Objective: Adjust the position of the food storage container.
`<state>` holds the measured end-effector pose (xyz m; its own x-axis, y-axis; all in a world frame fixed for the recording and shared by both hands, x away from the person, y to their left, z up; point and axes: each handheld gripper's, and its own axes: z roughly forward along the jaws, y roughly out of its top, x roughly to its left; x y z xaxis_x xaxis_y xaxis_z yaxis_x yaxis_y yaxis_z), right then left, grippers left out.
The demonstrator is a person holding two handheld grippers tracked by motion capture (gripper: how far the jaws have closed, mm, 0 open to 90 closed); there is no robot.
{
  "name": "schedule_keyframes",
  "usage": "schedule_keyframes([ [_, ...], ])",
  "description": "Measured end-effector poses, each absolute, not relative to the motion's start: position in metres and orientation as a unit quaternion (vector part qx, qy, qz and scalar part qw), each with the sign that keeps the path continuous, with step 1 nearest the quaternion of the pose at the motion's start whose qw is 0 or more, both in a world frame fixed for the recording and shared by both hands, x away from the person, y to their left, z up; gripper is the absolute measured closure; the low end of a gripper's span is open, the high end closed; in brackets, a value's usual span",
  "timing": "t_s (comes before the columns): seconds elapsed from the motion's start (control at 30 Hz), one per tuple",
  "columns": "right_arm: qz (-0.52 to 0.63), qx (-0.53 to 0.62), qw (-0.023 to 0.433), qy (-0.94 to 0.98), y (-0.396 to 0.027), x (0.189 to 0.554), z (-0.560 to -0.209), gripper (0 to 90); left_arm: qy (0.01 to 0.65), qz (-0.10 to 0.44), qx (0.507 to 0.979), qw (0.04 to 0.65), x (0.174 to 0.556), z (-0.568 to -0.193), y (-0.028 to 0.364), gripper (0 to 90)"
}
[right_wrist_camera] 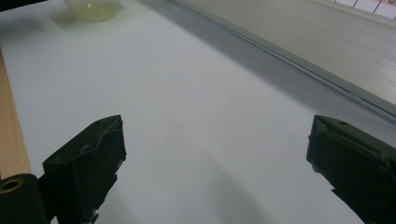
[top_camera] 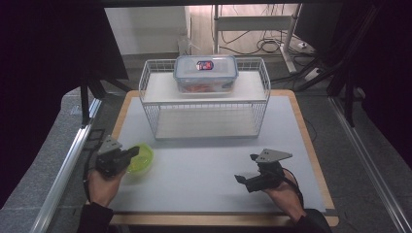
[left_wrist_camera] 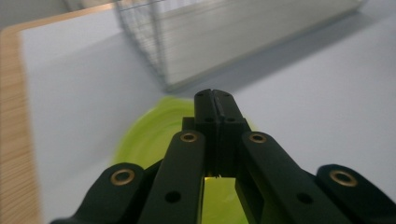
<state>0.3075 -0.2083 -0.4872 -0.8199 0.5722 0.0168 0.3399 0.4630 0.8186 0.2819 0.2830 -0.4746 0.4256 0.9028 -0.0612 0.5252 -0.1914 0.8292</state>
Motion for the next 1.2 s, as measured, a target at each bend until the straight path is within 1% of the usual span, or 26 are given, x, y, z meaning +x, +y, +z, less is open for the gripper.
schedule_keyframes([
  [0.2, 0.442, 0.27, 0.131, 0.846, -0.208, 0.308, -0.488, 4.8, 0.534, 0.232, 0.708, 0.4, 0.288, -0.49, 0.32, 89.6],
  [0.37, 0.44, 0.269, 0.128, 0.847, -0.208, 0.308, -0.488, 4.9, 0.562, 0.206, 0.703, 0.383, 0.298, -0.512, 0.337, 89.6],
  [0.5, 0.438, 0.268, 0.129, 0.848, -0.207, 0.308, -0.489, 5.0, 0.562, 0.178, 0.719, 0.369, 0.305, -0.525, 0.333, 89.6],
  [0.67, 0.436, 0.266, 0.129, 0.85, -0.207, 0.308, -0.489, 5.1, 0.556, 0.165, 0.731, 0.359, 0.309, -0.53, 0.324, 89.6],
  [0.83, 0.433, 0.264, 0.128, 0.852, -0.206, 0.308, -0.49, 5.2, 0.551, 0.143, 0.73, 0.378, 0.311, -0.533, 0.32, 89.6],
  [0.93, 0.431, 0.264, 0.128, 0.853, -0.206, 0.308, -0.49, 5.2, 0.546, 0.128, 0.737, 0.377, 0.314, -0.537, 0.314, 89.6],
  [1.2, 0.428, 0.263, 0.126, 0.855, -0.206, 0.308, -0.491, 5.2, 0.531, 0.107, 0.745, 0.388, 0.321, -0.539, 0.297, 89.6],
])
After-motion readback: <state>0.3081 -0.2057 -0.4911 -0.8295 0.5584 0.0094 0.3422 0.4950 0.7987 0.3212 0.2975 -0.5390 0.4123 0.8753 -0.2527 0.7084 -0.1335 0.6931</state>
